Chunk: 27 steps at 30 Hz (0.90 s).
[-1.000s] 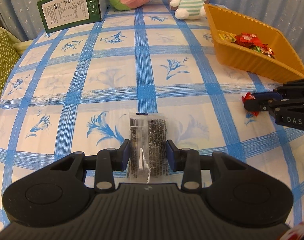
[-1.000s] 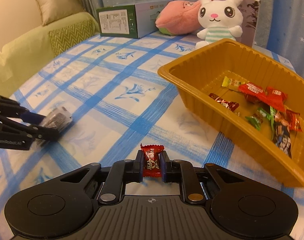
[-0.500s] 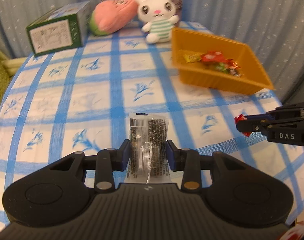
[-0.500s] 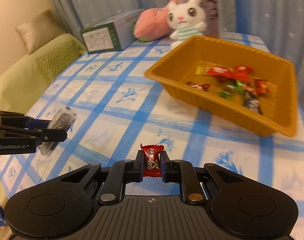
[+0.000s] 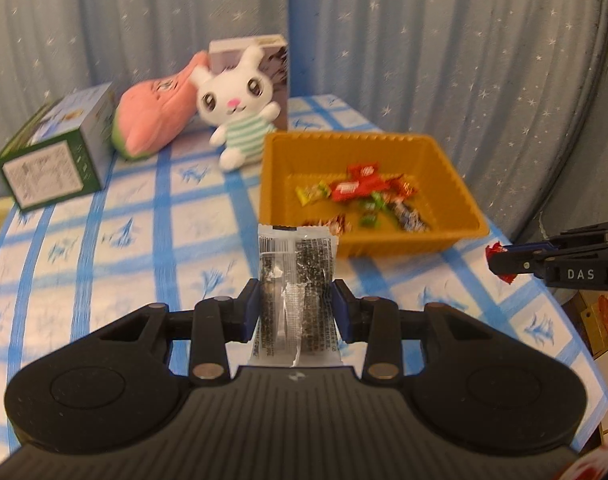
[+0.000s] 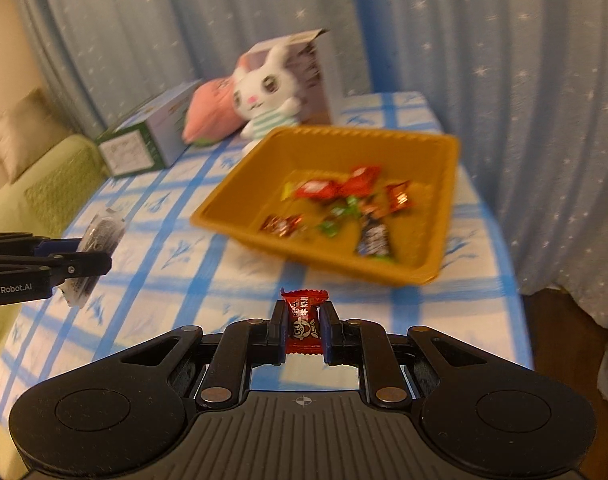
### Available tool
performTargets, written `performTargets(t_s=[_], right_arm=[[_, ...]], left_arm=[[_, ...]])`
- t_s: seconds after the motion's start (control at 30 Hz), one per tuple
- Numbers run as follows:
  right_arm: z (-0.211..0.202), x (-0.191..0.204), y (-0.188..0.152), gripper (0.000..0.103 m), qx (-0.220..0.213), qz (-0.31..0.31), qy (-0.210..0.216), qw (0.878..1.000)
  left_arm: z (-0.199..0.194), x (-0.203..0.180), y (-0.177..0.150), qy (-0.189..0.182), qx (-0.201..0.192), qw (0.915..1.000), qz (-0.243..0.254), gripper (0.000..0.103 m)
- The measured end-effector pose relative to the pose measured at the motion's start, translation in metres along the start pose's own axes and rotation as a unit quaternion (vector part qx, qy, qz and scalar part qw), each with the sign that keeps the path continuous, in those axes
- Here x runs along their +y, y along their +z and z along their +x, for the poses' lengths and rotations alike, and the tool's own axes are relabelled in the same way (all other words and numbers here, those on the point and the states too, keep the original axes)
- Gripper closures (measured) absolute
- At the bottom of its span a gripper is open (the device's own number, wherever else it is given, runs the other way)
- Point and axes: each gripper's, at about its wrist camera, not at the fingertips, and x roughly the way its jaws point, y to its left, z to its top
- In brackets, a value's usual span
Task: Organize snacks
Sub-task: 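Carry the clear packet and red candy over the orange tray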
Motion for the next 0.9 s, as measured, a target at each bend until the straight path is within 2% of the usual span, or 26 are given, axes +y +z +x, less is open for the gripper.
performTargets(t_s=[0.23,0.47,0.9], right_arm=[[-0.004,-0.025,0.026,0.086,-0.023,0.006,-0.017,1.000],[0.008,-0.041,0.047,0.086,-0.032,0.010,-0.021,0.999],[0.046,-0.067,0.074,0.086,-0.024,0.009,-0.036,0.999]], left_arm=[[0.021,-0.011,0.036,-0.005,-0.016,0.9998,0.015,0.068],[0.052,-0.016,0.063,-0.002,-0.016,0.9996,0.025,0.068],[0.116,-0.018,0.089,0.014,0.013,0.9990,0.039,0.068]])
